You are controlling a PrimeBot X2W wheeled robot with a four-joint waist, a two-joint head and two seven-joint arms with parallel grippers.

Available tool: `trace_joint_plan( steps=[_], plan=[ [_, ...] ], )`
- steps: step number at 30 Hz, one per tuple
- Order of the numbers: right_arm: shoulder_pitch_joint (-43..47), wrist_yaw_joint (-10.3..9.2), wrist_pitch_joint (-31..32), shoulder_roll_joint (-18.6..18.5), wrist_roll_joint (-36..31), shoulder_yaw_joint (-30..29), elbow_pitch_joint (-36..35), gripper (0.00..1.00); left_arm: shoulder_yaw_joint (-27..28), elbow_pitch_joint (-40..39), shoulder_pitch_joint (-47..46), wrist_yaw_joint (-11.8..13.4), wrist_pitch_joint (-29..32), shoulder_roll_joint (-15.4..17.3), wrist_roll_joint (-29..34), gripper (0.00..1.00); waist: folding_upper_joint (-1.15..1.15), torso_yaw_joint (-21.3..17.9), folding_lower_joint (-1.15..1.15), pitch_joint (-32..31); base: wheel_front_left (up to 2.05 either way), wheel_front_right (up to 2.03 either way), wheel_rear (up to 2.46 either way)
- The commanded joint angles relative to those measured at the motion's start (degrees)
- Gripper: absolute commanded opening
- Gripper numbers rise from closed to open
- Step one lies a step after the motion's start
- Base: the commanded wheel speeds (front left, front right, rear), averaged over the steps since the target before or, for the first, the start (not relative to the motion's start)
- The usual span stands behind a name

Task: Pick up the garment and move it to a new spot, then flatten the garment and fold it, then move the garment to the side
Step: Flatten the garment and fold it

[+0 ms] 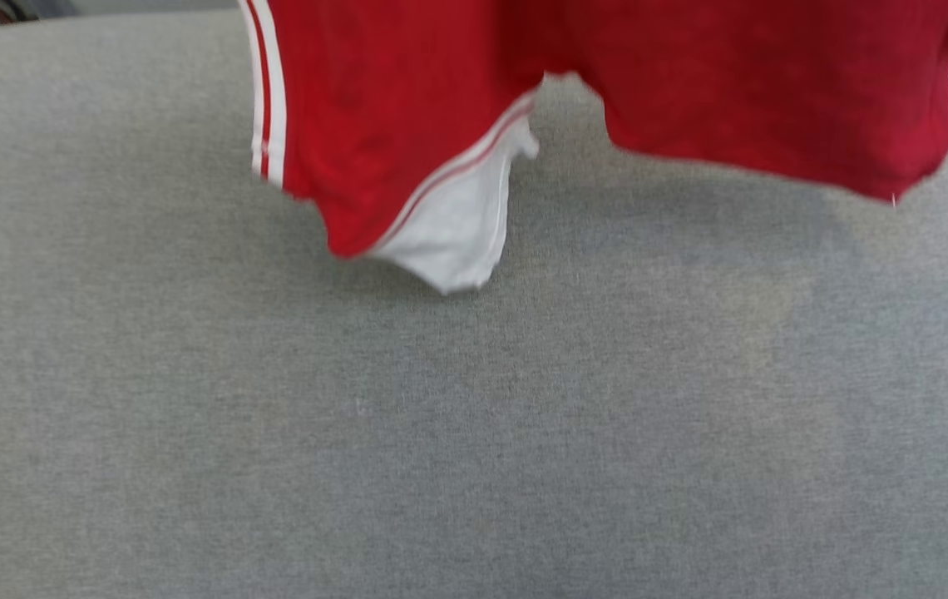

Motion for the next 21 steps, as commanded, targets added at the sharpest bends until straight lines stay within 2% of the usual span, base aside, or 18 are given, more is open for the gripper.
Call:
trace_joint_plan(
  steps=[1, 6, 10, 15, 21],
  plan=[
    [-2.20, -0.06, -1.12, -0.16, -0.88, 0.38, 1.68, 0.00, -0.18, 2.28, -3.55, -0.93, 0.46, -0.16, 1.14, 0.00, 0.00, -1.27, 0.00, 7.97, 0.00, 0.00, 0.00],
    [-10.97, -0.06, -6.28, 1.06, -3.17, 3.46, 9.64, 0.00, -3.61, 13.20, -16.87, -7.34, 1.40, -2.84, 5.61, 0.00, 0.00, -2.40, 0.00, 13.41, 0.00, 0.00, 0.00],
    [-18.00, -0.06, -11.35, 2.56, -5.83, 5.54, 16.62, 0.00, -6.68, 22.80, -28.32, -10.49, 0.69, -6.23, 10.16, 0.00, 0.00, -3.48, 0.00, 17.19, 0.00, 0.00, 0.00],
    [-26.07, -0.06, -18.85, 5.18, -10.84, 6.59, 27.29, 0.00, -10.43, 34.35, -39.37, -12.01, -3.71, -10.22, 15.33, 0.00, 0.00, -4.70, 0.00, 20.43, 0.00, 0.00, 0.00],
    [-34.75, -0.06, -28.63, 9.32, -15.43, 5.45, 39.22, 0.00, -14.14, 47.66, -48.61, -12.52, -13.13, -14.09, 19.82, 0.00, 0.00, -5.08, 0.00, 22.87, 0.00, 0.00, 0.00]
  ],
)
